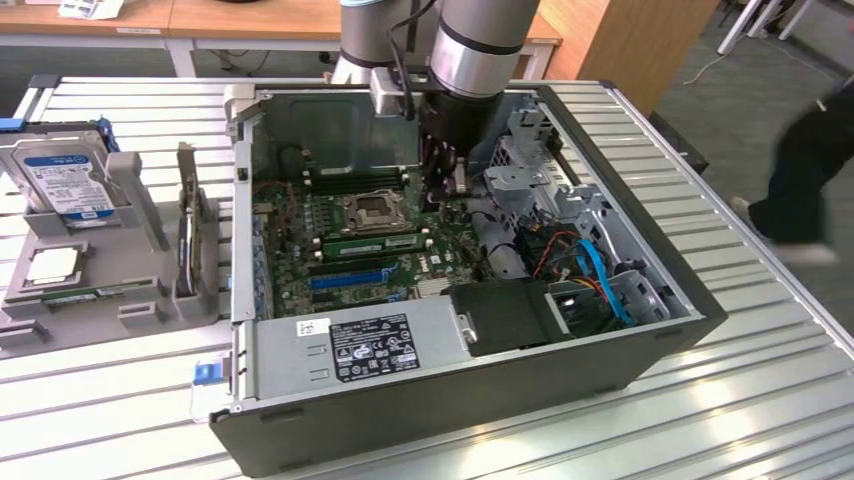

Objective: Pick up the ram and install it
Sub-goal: 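Press down the ram until it locks into place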

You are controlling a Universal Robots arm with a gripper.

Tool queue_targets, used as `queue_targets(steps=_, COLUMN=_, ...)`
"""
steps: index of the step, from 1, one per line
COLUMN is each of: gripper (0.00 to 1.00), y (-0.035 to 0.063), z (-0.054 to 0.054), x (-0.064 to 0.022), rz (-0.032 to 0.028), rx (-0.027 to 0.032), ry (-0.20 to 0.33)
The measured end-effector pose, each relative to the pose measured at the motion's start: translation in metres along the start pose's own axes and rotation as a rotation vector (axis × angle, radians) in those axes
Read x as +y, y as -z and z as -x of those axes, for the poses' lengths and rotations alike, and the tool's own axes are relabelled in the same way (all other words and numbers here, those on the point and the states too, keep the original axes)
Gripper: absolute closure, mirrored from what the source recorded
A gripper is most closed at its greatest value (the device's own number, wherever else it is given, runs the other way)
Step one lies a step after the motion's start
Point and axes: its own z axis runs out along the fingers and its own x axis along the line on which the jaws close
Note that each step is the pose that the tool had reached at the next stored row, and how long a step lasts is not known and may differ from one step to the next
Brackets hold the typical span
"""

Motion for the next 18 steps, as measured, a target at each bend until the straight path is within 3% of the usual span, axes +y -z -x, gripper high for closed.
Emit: queue_targets(steps=18, gripper=0.90, y=-0.0136, z=0.000, x=-0.0008, rz=-0.0008, rx=0.0000, ry=0.000)
